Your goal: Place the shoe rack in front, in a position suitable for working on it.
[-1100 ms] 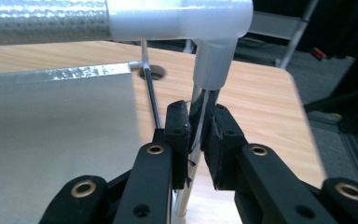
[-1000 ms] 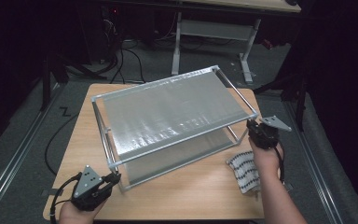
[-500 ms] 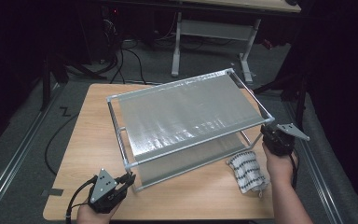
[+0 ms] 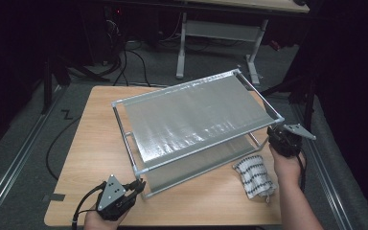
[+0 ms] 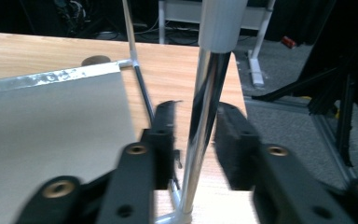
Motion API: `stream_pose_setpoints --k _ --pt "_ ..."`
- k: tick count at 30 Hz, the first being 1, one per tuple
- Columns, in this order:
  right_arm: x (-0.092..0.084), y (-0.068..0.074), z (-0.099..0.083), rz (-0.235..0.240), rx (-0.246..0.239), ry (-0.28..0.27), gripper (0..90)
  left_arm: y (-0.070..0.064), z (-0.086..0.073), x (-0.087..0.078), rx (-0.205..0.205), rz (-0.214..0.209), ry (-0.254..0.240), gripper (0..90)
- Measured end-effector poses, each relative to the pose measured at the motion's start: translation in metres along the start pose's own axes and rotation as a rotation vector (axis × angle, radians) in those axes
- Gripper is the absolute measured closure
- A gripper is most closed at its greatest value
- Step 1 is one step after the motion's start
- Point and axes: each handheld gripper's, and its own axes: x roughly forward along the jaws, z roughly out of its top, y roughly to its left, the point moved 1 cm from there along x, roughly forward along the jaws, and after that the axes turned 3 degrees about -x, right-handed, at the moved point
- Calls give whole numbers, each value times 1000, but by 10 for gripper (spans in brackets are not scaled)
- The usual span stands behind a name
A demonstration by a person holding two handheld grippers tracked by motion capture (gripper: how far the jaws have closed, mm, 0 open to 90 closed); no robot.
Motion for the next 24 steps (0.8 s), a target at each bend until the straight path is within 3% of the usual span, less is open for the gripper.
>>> stream_pose_setpoints --k 3,9,13,16,19,21,24 --pt "-5 -1 -3 -2 16 -2 573 0 0 0 -2 13 -6 772" --pt "-25 1 -14 9 32 23 481 5 -5 -3 -18 -16 -12 450" --pt "-43 14 -24 42 13 59 392 9 -3 -1 -44 -75 -9 371" --pt "-59 31 -37 69 18 69 336 12 -4 6 -30 -88 30 271" --pt "-75 47 -54 98 14 98 312 14 -3 4 -9 -86 -3 411" --pt "-82 54 -64 100 -5 131 290 17 -1 5 -22 -110 18 433" --pt "-88 58 -76 105 -13 167 276 19 -1 6 -9 -120 26 500"
